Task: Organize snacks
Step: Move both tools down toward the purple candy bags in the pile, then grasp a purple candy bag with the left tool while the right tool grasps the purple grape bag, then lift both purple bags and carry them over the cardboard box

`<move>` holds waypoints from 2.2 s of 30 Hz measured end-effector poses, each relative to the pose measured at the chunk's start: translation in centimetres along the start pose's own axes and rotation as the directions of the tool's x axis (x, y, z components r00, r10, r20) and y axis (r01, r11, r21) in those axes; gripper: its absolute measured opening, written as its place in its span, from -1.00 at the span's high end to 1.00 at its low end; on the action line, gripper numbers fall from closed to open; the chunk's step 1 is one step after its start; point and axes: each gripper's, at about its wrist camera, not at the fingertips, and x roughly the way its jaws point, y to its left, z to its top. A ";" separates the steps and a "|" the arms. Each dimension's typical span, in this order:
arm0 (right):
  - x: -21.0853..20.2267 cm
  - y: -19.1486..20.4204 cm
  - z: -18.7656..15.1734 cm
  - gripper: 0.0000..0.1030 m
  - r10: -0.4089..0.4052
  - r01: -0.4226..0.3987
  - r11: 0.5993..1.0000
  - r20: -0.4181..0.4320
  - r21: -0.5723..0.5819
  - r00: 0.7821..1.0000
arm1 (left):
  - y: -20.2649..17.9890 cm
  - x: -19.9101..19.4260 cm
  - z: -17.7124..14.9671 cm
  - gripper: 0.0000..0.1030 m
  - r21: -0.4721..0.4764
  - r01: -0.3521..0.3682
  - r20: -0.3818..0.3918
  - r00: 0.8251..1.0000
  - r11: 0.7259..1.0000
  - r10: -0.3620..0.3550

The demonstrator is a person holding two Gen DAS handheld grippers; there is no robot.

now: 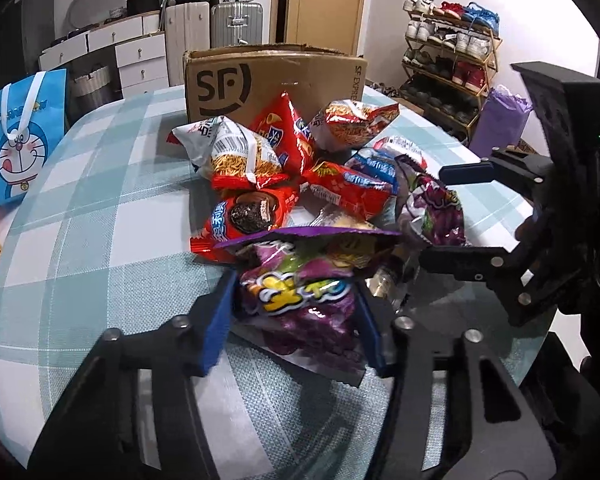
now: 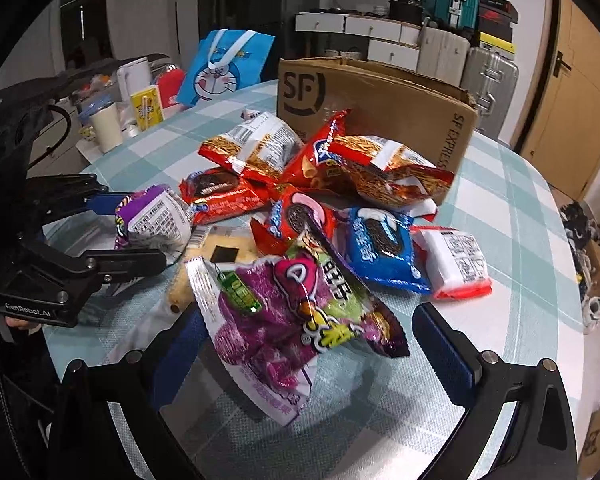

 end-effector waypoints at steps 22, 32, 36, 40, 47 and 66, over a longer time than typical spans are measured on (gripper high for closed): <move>-0.6 -0.9 -0.9 -0.27 0.122 -0.122 0.992 -0.001 0.031 0.993 | 1.2 -2.0 0.5 0.06 -0.073 0.027 0.076 0.997 0.997 -0.022; -3.4 -1.2 -1.3 -0.23 0.139 -0.150 0.985 0.116 0.089 0.983 | 1.9 -3.5 1.7 0.06 -0.115 0.001 0.139 0.990 0.993 0.015; -5.6 -1.7 -0.7 -0.23 0.119 -0.144 0.982 0.193 0.123 0.974 | 2.4 -4.4 3.0 0.06 -0.122 -0.019 0.175 0.984 0.992 0.040; -7.6 -2.6 0.5 -0.23 0.090 -0.136 0.977 0.265 0.161 0.960 | 2.8 -5.3 4.9 0.06 -0.127 -0.027 0.218 0.975 0.992 0.054; -10.1 -4.0 3.2 -0.23 0.043 -0.123 0.968 0.337 0.220 0.940 | 3.5 -7.1 8.8 0.06 -0.149 -0.043 0.283 0.955 0.988 0.085; -10.3 -7.5 9.8 -0.24 -0.002 -0.111 0.952 0.368 0.286 0.930 | 4.0 -5.2 19.4 0.05 -0.140 -0.062 0.317 0.943 0.988 0.104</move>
